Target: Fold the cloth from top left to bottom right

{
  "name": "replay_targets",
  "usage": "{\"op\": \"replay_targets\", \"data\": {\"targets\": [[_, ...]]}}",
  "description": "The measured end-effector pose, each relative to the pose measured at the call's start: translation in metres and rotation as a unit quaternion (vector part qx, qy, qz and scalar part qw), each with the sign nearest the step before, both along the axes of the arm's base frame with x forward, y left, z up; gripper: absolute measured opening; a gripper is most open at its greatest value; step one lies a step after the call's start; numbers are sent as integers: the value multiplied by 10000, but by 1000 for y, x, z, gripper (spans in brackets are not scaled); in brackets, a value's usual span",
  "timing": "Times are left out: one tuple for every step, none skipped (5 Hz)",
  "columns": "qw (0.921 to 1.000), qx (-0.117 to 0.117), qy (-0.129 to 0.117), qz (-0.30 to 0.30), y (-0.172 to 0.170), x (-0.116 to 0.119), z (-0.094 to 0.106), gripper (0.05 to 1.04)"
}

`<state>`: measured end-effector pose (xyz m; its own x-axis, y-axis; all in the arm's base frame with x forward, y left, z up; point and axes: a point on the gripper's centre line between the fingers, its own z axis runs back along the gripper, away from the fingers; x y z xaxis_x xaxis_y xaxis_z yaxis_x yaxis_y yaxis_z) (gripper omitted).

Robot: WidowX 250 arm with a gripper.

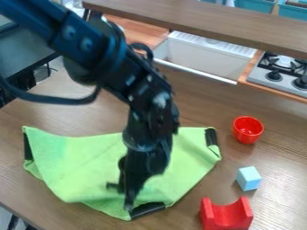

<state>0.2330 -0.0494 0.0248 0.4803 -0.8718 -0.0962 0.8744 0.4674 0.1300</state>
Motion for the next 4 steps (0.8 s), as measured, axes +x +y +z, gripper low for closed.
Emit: {"op": "replay_targets", "data": {"targets": [[10000,42,55,-39,-7,-6,-7,69],[10000,24,-24,-41,-8,-6,-9,217],[9978,-548,368,75,11,1,-3,475],[9896,-1251,691,-150,18,10,15,776]]}}
